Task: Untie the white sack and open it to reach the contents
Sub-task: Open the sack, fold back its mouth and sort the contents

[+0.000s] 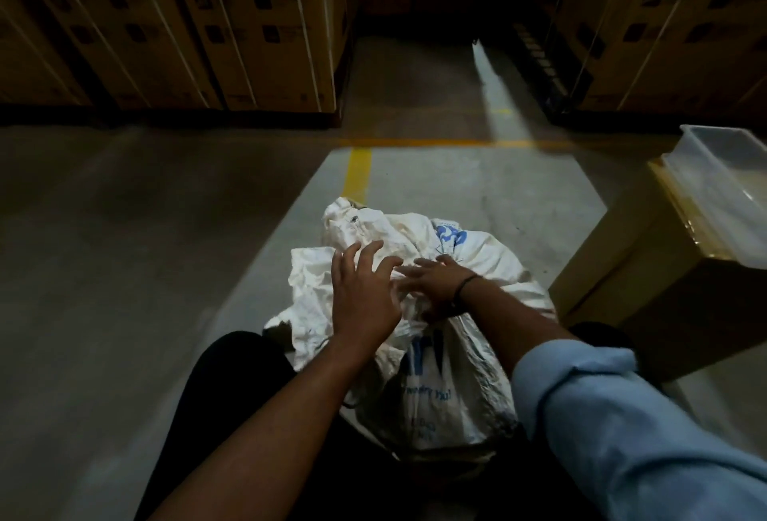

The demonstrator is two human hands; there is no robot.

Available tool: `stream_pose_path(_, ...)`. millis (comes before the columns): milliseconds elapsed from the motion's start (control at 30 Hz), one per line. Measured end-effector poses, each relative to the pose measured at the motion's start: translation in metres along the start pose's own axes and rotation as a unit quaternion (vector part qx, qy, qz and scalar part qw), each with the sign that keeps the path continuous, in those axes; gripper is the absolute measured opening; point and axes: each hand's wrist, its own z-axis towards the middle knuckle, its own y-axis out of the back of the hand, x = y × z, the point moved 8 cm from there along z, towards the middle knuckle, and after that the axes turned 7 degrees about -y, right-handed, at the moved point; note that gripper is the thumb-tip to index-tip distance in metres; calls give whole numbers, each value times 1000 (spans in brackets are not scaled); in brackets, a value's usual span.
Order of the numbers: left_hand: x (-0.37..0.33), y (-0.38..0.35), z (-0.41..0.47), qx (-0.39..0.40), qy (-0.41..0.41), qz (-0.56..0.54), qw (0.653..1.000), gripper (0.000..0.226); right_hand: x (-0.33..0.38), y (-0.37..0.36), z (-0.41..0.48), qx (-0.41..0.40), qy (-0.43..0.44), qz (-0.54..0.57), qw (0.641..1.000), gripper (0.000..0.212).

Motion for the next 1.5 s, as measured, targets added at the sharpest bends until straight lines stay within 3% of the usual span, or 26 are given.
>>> stream_pose_path(133, -1, 6, -3, -16, -9, 0, 1000, 38, 10, 8, 3, -180, 16, -36, 983, 54)
stream_pose_path(200, -5, 11, -2, -24, -22, 6, 999, 40, 3, 6, 0, -225, -8, 1, 974, 56)
stream_pose_path(267, -10, 19, -1, -44, -45, 19, 998, 40, -19, 13, -5, -229, -84, 127, 961, 65)
stream_pose_path(300, -13, 24, 1, -57, -58, 28, 996, 43, -34, 20, -12, -235, -156, 233, 931, 64)
stream_pose_path(367, -21, 32, 4, -80, -92, 43, 992, 50, -82, 15, -31, -252, -321, 433, 804, 53)
stream_pose_path(400, -25, 34, 5, -87, -108, 45, 989, 52, -102, 4, -38, -224, -376, 483, 758, 45)
stream_pose_path(433, -28, 34, 5, -88, -121, 43, 988, 54, -112, -9, -42, -160, -400, 504, 749, 40)
stream_pose_path(500, -31, 28, 5, -76, -133, 31, 988, 57, -119, -30, -44, -38, -373, 545, 750, 39)
stream_pose_path(567, -33, 18, 4, -58, -133, 24, 989, 60, -124, -37, -45, -10, -357, 553, 752, 41)
stream_pose_path(667, -36, 9, 9, -40, -124, 15, 991, 62, -114, -37, -49, 38, -392, 452, 801, 51)
stream_pose_path(767, -42, 3, 14, -35, -118, -4, 992, 61, -123, -25, -54, -58, -457, 391, 796, 58)
stream_pose_path(800, -45, -1, 15, -30, -116, -8, 993, 62, -126, -21, -59, -94, -478, 438, 756, 59)
stream_pose_path(867, -51, -8, 18, -21, -115, -14, 993, 63, -137, -9, -76, -195, -516, 563, 615, 67)
stream_pose_path(900, -55, -10, 19, -17, -117, -17, 993, 63, -146, 5, -92, -276, -536, 564, 564, 73)
stream_pose_path(933, -60, -13, 21, -13, -120, -19, 993, 62, -155, 25, -108, -365, -543, 510, 559, 75)
stream_pose_path(967, -64, -16, 22, -8, -123, -20, 992, 62, -162, 48, -119, -448, -516, 428, 591, 72)
stream_pose_path(1000, -68, -19, 23, -2, -125, -22, 992, 61, -163, 71, -121, -494, -463, 337, 654, 69)
stream_pose_path(1033, -72, -23, 24, 7, -127, -23, 992, 61, -157, 85, -114, -489, -397, 272, 728, 67)
stream_pose_path(1100, -79, -31, 25, 27, -130, -22, 991, 60, -139, 87, -88, -390, -294, 247, 837, 64)
stream_pose_path(1133, -82, -34, 25, 36, -131, -21, 991, 60, -130, 75, -75, -322, -270, 279, 864, 68)
stream_pose_path(1233, -87, -36, 28, 44, -121, -40, 991, 61, -114, 35, -52, -196, -264, 318, 889, 79)
stream_pose_path(1367, -78, -34, 35, 44, -66, -132, 988, 66, -105, 28, -59, -168, -273, 293, 901, 56)
stream_pose_path(1500, -67, -26, 47, 17, -12, -254, 967, 43, -72, 29, -67, -157, -187, 230, 942, 32)
